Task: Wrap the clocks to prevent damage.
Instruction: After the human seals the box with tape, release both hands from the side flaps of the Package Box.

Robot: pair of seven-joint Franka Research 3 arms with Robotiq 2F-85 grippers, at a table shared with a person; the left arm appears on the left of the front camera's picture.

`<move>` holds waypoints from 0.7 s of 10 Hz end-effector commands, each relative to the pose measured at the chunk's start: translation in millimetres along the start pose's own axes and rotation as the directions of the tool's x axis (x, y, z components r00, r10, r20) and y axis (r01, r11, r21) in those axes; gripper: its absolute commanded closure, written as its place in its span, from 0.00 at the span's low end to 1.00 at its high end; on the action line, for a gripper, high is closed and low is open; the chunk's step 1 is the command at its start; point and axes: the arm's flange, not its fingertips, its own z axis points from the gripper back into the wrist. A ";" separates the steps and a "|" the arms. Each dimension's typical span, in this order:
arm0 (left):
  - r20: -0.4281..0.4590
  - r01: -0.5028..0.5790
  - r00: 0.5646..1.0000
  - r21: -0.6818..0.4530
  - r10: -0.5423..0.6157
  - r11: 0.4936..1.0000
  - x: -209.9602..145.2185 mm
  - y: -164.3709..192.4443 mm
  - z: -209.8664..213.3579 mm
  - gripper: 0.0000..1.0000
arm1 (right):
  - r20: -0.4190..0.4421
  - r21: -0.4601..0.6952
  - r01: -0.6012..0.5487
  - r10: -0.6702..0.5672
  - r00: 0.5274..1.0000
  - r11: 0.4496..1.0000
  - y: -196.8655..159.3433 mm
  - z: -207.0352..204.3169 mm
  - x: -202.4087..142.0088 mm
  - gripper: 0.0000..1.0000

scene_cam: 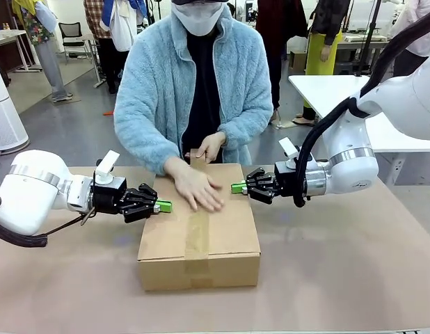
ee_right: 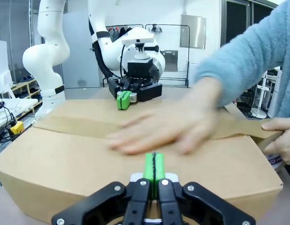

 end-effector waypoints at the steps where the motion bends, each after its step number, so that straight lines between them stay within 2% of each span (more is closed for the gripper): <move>1: 0.002 -0.008 1.000 0.020 0.008 1.000 -0.7 0.4 -0.9 1.00 | -0.006 -0.004 0.003 -0.003 1.000 1.000 0.9 -1.3 -2.8 0.99; 7: 0.002 -0.008 1.000 0.020 0.008 1.000 -0.7 0.4 -0.9 1.00 | -0.006 -0.004 0.003 -0.003 1.000 1.000 0.9 -1.3 -2.8 0.99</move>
